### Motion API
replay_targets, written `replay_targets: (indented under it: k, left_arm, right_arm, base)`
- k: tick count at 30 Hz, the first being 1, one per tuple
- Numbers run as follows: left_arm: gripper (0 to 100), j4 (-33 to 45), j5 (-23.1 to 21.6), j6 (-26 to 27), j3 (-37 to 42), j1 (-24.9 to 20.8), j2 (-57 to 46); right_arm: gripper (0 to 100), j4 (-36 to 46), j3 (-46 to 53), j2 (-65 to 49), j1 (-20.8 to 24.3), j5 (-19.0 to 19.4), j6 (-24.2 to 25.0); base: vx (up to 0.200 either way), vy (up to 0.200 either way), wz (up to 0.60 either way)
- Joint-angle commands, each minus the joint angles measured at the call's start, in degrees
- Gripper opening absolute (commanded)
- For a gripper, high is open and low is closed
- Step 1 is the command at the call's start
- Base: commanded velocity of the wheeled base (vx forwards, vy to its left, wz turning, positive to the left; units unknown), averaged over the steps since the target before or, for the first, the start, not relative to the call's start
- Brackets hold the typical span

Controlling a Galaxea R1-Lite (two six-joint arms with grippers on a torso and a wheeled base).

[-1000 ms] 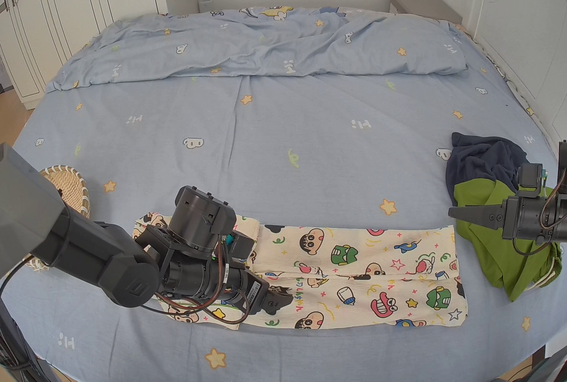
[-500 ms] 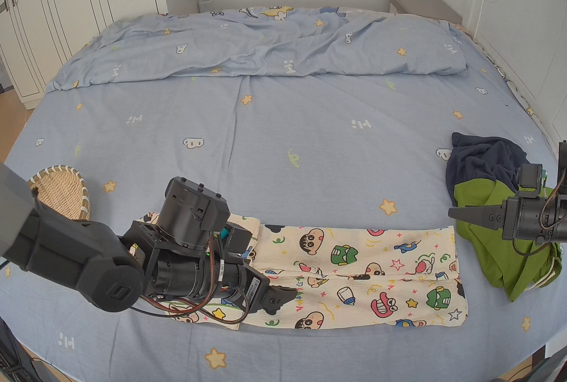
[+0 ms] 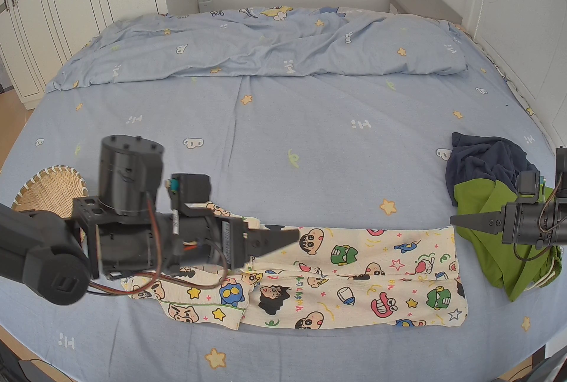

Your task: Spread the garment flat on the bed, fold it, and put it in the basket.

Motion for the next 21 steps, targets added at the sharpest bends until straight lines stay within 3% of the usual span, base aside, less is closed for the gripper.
replay_targets:
  k: [1,3,6,8,14,18,21]
  left_arm:
    - [100,-5.5,-6.8,-6.4,7.6,12.3,-8.5]
    - [100,-8.5,-11.7,-7.8,12.8,20.5,-11.2]
    - [100,-10.7,-16.0,-7.9,17.7,28.2,-12.2]
    - [100,-11.5,-18.5,-7.3,21.7,30.8,-12.2]
    - [100,-14.6,-20.3,-7.2,27.7,31.1,-11.4]
    - [100,-18.5,-21.0,-2.8,31.4,30.9,-5.7]
    - [100,-20.0,-24.0,2.3,33.5,30.9,-2.0]
  right_arm:
    - [100,1.2,0.1,4.5,-3.2,0.8,-0.3]
    - [100,1.2,1.2,6.1,-3.7,1.8,-0.3]
    - [100,0.8,3.5,7.7,-5.1,1.7,-1.3]
    - [100,1.0,4.6,8.9,-6.1,1.8,-3.2]
    - [100,0.8,6.0,10.1,-7.8,2.2,-6.3]
    - [100,0.8,5.7,10.0,-7.5,2.3,-6.6]
    - [100,0.8,5.5,9.7,-8.0,2.3,-6.6]
  base:
    - [0.000,0.000,0.00]
    - [0.000,0.000,0.00]
    - [0.000,0.000,0.00]
    - [0.000,0.000,0.00]
    - [0.000,0.000,0.00]
    - [0.000,0.000,0.00]
    - [0.000,0.000,0.00]
